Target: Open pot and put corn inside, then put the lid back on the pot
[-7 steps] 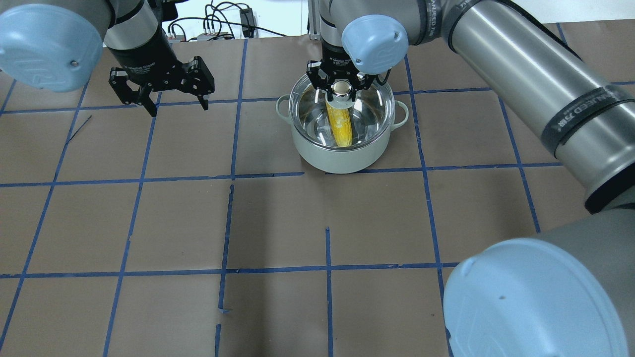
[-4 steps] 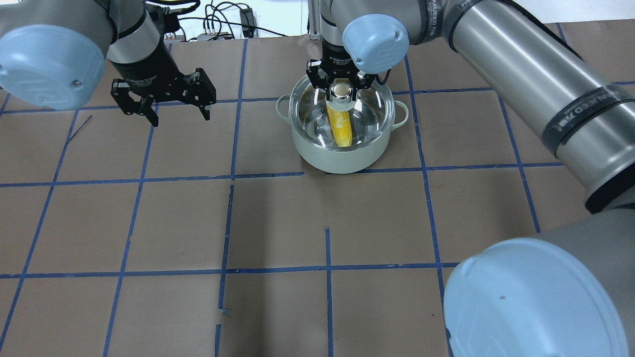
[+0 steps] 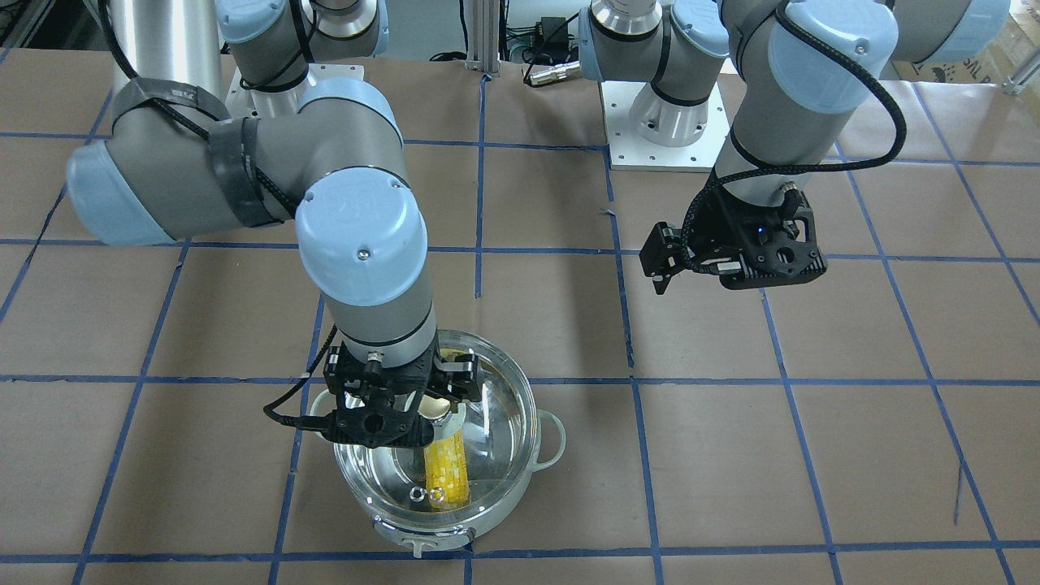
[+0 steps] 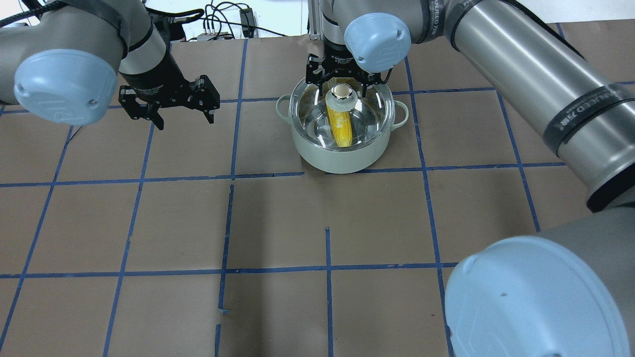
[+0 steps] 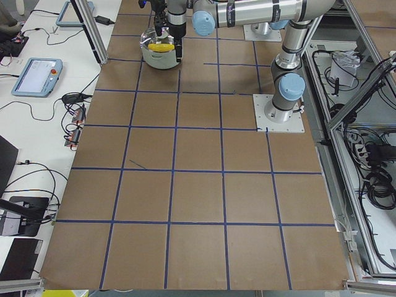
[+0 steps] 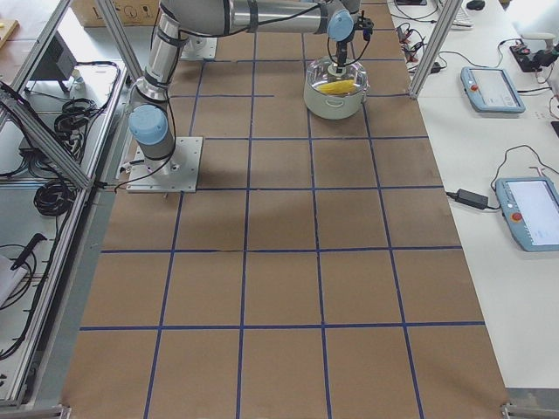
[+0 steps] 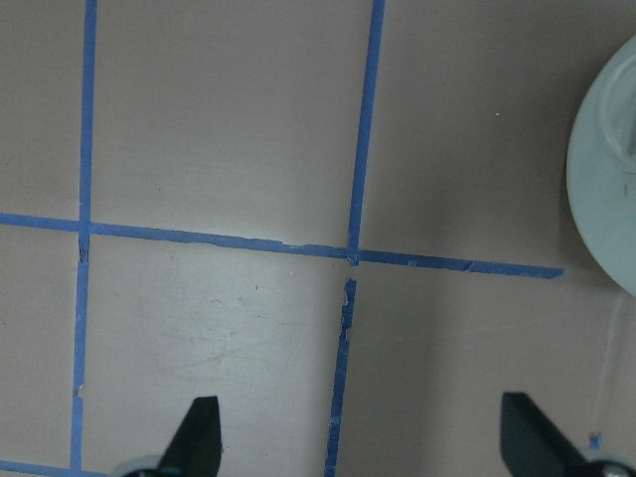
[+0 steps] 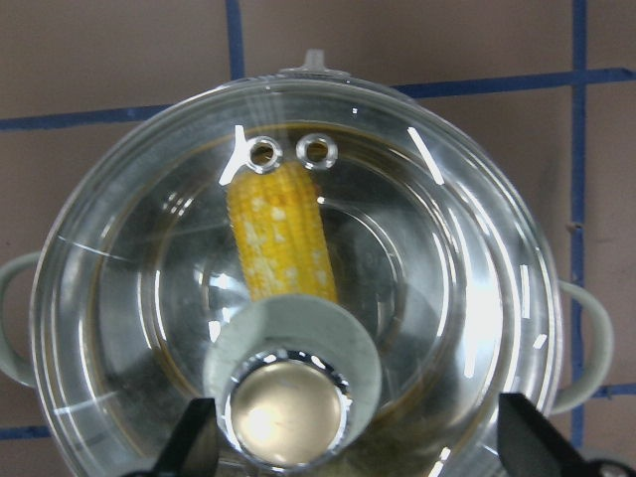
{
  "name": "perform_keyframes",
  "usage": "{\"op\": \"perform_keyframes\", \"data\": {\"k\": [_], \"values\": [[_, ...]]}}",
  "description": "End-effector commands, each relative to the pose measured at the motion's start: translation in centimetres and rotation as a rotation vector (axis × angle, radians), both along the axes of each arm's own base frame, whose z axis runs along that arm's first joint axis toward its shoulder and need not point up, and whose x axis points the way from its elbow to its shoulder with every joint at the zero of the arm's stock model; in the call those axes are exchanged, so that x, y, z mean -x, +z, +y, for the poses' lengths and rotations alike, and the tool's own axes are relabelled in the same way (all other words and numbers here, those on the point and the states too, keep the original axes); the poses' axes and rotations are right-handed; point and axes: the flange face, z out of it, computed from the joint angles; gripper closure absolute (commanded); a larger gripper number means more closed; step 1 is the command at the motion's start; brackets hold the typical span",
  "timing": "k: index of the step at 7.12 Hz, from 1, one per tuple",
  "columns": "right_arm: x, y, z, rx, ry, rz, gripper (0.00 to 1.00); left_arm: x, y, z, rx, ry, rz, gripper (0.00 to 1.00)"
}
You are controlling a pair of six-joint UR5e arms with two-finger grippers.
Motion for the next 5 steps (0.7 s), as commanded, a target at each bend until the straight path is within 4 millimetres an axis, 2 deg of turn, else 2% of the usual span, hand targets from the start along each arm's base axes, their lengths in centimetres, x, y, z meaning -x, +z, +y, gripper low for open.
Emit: {"op": "perform_keyframes", "data": {"k": [1, 2, 4, 5], "values": [[7.1, 4.4, 1.9, -0.045, 0.075, 0.017, 0.00, -0.3, 0.2, -0.4, -0.006, 0.004, -0.002, 0.00], [10.1, 6.0, 4.8, -0.063, 0.106, 0.013, 0.00, -0.4, 0.4, -0.6, -0.004, 0.005, -0.002, 0.00], [15.9, 6.8, 11.8, -0.069, 0.103, 0.002, 0.00, -0.7, 0.3, -0.2, -0.050, 0.011, -0.003, 0.00], [16.7, 8.9, 13.7, -0.055, 0.098, 0.016, 0.00, -0.8, 0.6, -0.1, -0.062, 0.015, -0.001, 0.00]]}}
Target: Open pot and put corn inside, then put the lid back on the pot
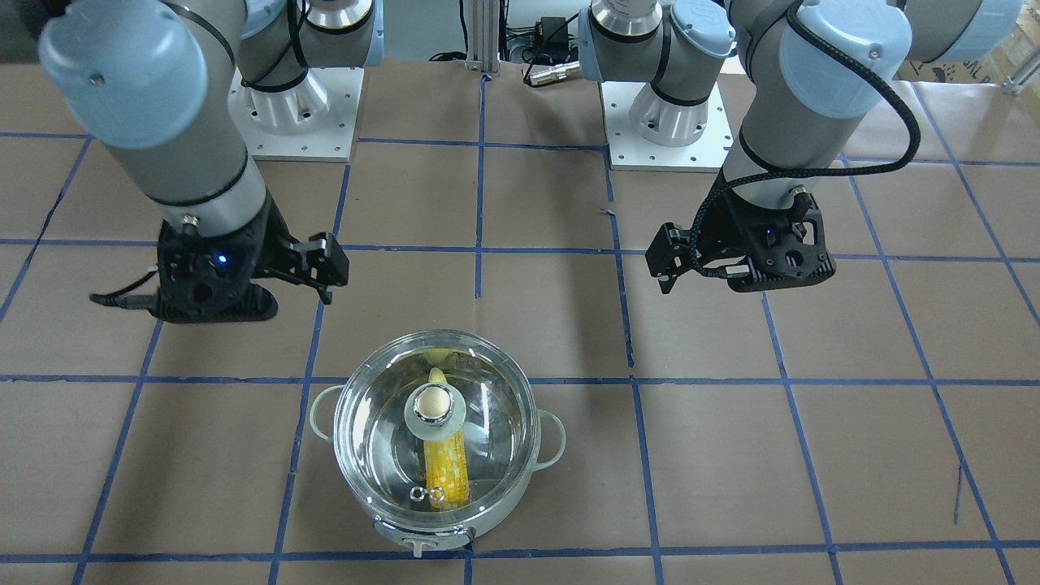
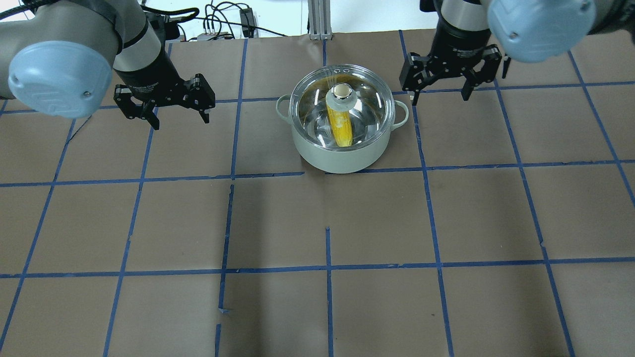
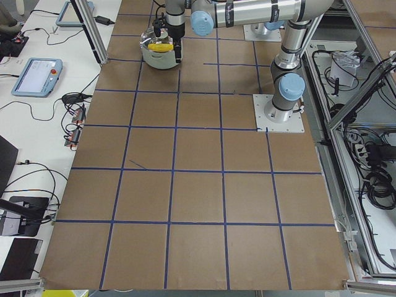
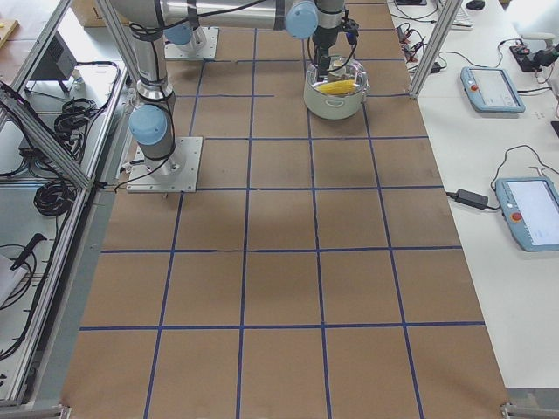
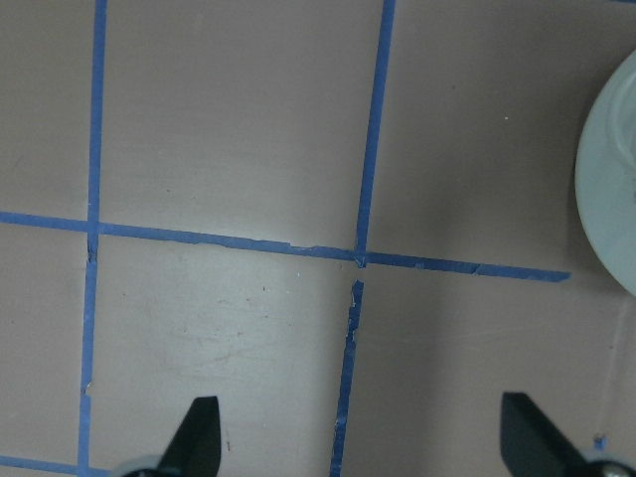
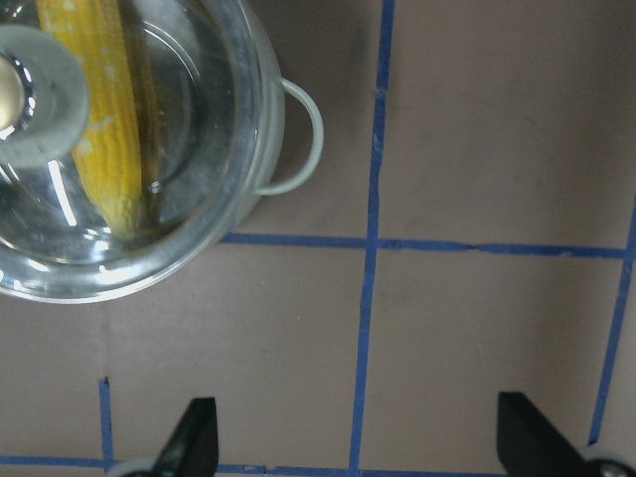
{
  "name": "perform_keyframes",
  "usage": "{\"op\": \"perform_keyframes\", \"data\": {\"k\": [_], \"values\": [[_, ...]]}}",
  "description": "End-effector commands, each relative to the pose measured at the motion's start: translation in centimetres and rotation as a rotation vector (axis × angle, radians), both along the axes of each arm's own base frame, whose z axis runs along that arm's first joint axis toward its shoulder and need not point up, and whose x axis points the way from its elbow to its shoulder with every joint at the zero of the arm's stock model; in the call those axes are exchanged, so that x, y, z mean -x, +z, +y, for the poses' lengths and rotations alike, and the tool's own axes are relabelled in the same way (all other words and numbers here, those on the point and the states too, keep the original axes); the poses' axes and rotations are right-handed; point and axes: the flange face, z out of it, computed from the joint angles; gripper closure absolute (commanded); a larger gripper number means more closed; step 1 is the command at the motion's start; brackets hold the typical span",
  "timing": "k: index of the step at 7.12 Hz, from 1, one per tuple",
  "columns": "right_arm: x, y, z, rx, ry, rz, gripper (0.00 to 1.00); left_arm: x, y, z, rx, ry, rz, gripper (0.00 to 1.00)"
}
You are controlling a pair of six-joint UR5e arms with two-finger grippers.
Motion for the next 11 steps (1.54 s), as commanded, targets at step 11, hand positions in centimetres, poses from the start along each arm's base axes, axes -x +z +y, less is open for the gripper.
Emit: {"op": "perform_keyframes", "data": {"k": [11], "values": [[1.2, 4.3, 0.6, 0.004, 0.026, 0.007, 0.00, -0.3, 0.1, 0.0, -0.030, 0.006, 0.001, 0.00]]}}
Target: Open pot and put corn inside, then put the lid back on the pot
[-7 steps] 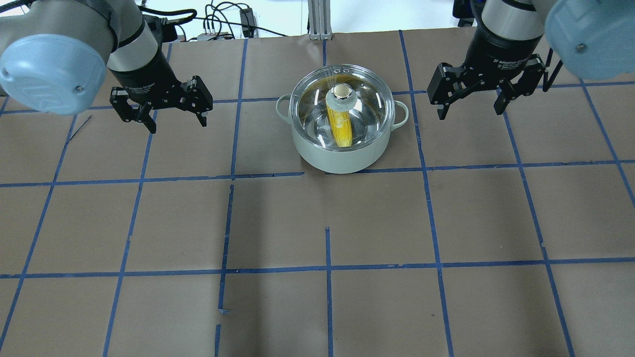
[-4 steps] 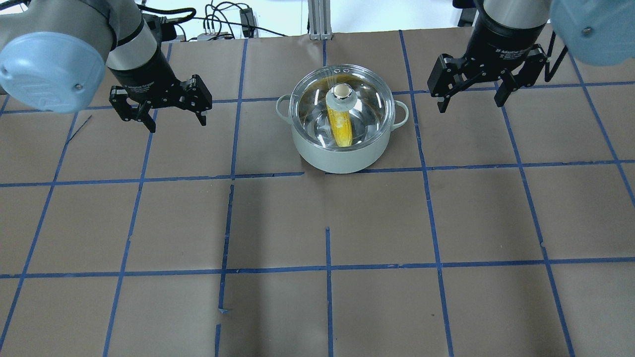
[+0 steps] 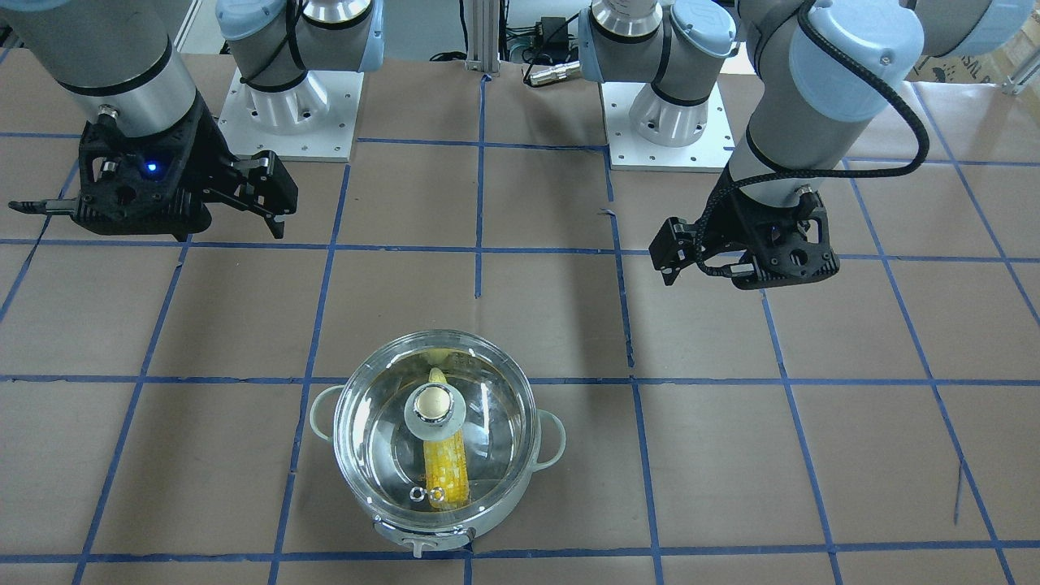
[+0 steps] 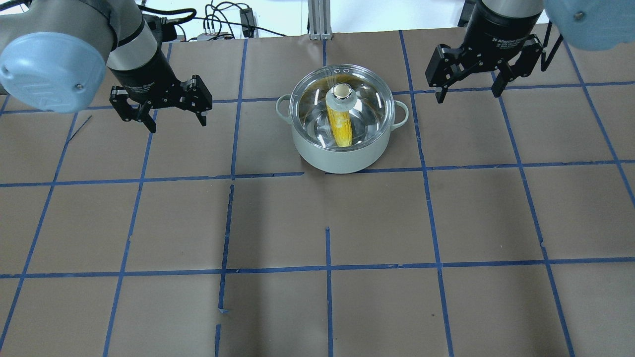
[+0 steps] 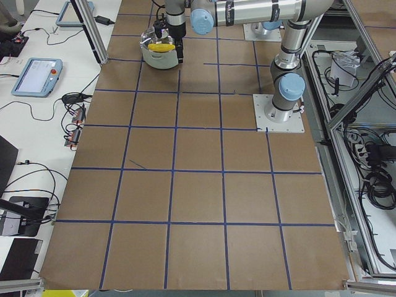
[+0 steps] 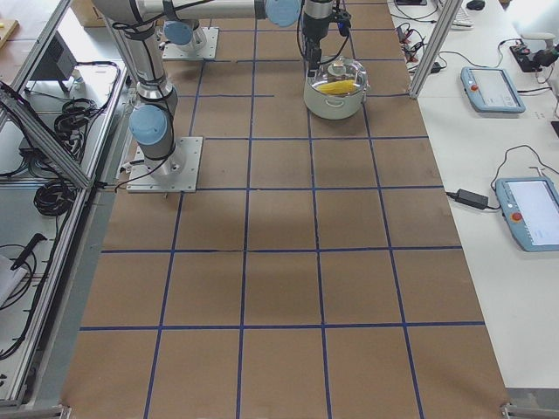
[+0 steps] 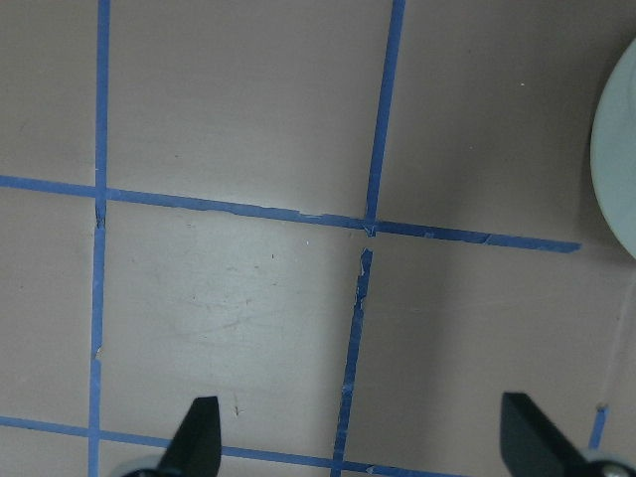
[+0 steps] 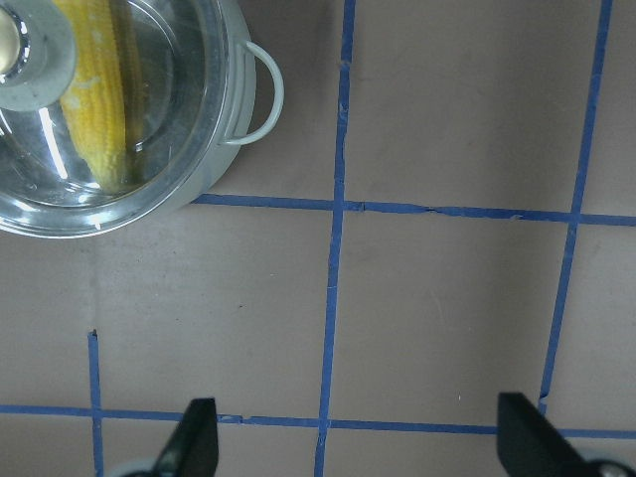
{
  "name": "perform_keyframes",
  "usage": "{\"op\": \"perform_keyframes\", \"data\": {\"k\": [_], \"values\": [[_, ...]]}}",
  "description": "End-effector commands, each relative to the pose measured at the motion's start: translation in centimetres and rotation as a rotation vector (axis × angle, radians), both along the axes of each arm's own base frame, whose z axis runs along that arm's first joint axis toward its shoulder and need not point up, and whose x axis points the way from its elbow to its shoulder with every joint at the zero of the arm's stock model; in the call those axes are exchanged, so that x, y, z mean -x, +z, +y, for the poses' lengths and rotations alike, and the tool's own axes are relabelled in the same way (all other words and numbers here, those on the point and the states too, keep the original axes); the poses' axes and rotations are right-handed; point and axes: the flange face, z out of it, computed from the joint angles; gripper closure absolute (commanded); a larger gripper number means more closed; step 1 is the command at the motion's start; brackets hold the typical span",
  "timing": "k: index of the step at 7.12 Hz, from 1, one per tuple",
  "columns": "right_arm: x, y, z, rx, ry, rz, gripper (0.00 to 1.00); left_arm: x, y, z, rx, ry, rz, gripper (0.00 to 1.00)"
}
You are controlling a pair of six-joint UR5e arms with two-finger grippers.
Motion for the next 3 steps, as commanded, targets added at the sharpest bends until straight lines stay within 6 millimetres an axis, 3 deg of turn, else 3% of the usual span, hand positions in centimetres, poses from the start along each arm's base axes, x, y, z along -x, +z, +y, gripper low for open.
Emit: {"op": "perform_keyframes", "data": {"k": [1, 3], "values": [[-0.22, -0.03, -0.58, -0.001, 0.007, 0.001, 0.00, 0.00, -0.05, -0.02, -0.001, 0.000, 0.000, 0.00], [-0.19, -0.29, -0.65, -0.007, -0.001, 0.005, 0.00, 0.04, -0.28, -0.16, -0.004, 0.005, 0.004, 0.00]]}}
